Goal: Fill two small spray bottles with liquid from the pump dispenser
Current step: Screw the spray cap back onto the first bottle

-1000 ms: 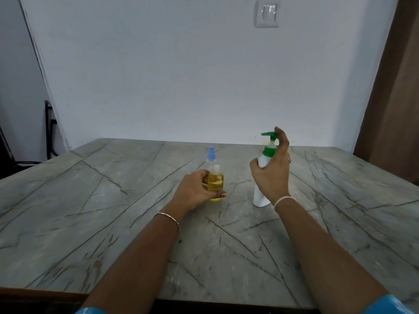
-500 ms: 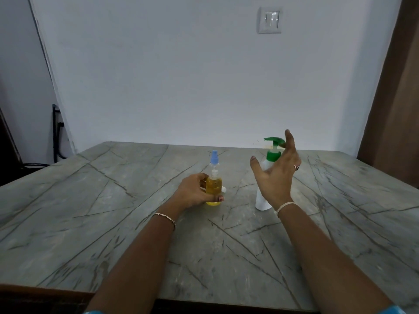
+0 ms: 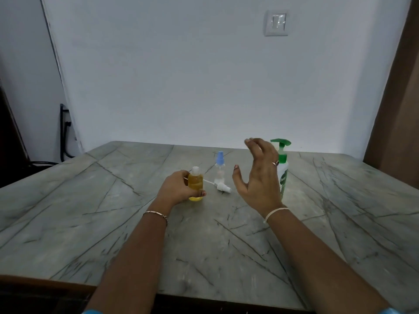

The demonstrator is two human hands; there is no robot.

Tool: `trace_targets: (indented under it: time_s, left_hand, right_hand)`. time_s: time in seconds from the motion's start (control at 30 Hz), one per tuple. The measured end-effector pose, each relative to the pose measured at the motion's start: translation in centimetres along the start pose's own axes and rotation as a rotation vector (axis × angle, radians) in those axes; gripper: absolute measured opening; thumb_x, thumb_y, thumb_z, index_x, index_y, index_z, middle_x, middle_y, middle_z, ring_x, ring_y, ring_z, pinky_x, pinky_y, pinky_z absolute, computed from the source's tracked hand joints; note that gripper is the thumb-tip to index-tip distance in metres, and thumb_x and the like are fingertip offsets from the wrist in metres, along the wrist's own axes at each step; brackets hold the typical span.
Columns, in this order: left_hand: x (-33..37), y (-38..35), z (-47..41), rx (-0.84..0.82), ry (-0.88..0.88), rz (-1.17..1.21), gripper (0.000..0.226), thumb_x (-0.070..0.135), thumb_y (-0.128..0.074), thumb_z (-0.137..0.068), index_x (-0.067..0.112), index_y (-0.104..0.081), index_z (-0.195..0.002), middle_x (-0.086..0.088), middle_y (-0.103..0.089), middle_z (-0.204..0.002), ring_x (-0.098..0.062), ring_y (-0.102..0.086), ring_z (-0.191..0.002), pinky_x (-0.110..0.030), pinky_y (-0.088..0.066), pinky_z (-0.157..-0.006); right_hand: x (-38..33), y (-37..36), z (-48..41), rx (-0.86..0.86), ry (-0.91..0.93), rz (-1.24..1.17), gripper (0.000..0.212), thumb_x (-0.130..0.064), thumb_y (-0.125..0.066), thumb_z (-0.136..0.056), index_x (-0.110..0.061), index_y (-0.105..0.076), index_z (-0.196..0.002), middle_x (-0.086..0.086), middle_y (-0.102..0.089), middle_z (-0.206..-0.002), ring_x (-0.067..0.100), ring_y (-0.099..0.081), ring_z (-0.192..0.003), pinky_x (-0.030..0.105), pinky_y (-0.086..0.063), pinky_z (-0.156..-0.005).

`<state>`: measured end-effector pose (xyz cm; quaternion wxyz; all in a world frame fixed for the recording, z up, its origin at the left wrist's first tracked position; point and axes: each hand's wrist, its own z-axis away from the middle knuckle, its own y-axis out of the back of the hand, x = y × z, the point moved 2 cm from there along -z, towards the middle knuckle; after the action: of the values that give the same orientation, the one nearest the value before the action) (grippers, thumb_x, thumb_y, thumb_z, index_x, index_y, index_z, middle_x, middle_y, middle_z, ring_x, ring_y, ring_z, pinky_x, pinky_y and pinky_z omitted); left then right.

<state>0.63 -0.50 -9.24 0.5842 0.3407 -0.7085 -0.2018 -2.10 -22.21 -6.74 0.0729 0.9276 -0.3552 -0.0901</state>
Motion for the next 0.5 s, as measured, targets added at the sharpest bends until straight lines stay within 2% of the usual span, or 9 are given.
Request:
trace_targets:
  time_s: [0.07,0.17,0.33,0.5]
  left_hand:
    - [-0.4,0.2,0.0,0.036,0.010,-0.030,0.066,0.040,-0.088,-0.061,0.014,-0.061,-0.116,-0.001,-0.063,-0.106,-0.019,-0.059,-0.102,-0.029,-0.048,-0.085]
    - [-0.5,0.2,-0.1,0.076,0.006,-0.058,0.066,0.042,-0.087,-0.061,0.015,-0.061,-0.115,-0.001,-0.064,-0.106,-0.019,-0.060,-0.103,-0.026,-0.044,-0.081]
    - [-0.3,0.0,-0.3,0.110,0.017,-0.074,0.073,0.043,-0.086,-0.062,0.012,-0.059,-0.122,-0.005,-0.064,-0.116,-0.021,-0.059,-0.106,-0.027,-0.045,-0.084]
    - [-0.2,0.1,-0.2,0.125,0.015,-0.059,0.071,0.041,-0.087,-0.061,0.010,-0.059,-0.119,-0.006,-0.065,-0.112,-0.021,-0.059,-0.103,-0.024,-0.042,-0.079]
  right_hand:
    - [-0.2,-0.7,0.1,-0.087,-0.043,0.003,0.060,-0.015,-0.065,-0.082,-0.015,-0.038,-0.136,0.011,-0.047,-0.125,0.027,-0.046,-0.115,0.031,-0.043,-0.092]
    - [-0.1,-2.0,0.4,-0.222,-0.142,0.060,0.051,-0.021,-0.062,-0.084,-0.017,-0.043,-0.131,0.005,-0.055,-0.117,0.021,-0.049,-0.107,0.030,-0.046,-0.082]
    - [1.6,-4.5,1.3,-0.527,-0.340,0.077,0.034,-0.025,-0.067,-0.083,-0.019,-0.051,-0.112,0.001,-0.057,-0.107,0.021,-0.054,-0.100,0.031,-0.045,-0.080]
    - [2.7,-5.8,1.6,-0.674,-0.507,0.048,0.035,-0.029,-0.076,-0.079,-0.016,-0.055,-0.103,0.001,-0.063,-0.101,0.018,-0.058,-0.093,0.030,-0.048,-0.081]
